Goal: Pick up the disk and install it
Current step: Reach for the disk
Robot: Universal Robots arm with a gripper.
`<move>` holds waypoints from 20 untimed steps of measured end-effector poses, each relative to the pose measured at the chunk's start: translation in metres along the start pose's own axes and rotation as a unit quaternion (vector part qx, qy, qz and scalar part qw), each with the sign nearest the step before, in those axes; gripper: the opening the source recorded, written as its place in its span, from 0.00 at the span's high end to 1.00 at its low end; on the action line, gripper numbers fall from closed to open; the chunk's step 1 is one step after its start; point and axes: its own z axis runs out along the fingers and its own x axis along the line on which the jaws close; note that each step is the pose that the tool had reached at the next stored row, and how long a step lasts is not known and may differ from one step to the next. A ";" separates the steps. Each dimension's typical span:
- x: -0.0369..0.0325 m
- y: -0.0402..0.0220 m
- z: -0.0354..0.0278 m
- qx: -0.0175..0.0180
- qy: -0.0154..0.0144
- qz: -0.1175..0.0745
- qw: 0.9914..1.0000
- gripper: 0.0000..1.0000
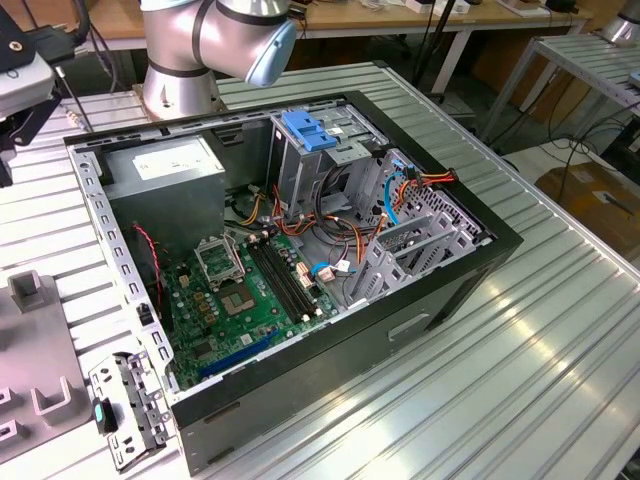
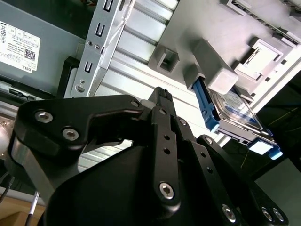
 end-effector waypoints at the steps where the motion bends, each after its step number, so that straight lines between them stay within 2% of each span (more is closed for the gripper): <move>1: 0.0013 -0.0001 0.0000 0.000 0.000 0.000 1.000 0.89; 7: 0.0105 -0.0008 0.0003 0.000 0.000 0.000 1.000 0.89; 20: 0.0241 -0.0019 0.0009 0.000 0.002 0.000 1.000 0.89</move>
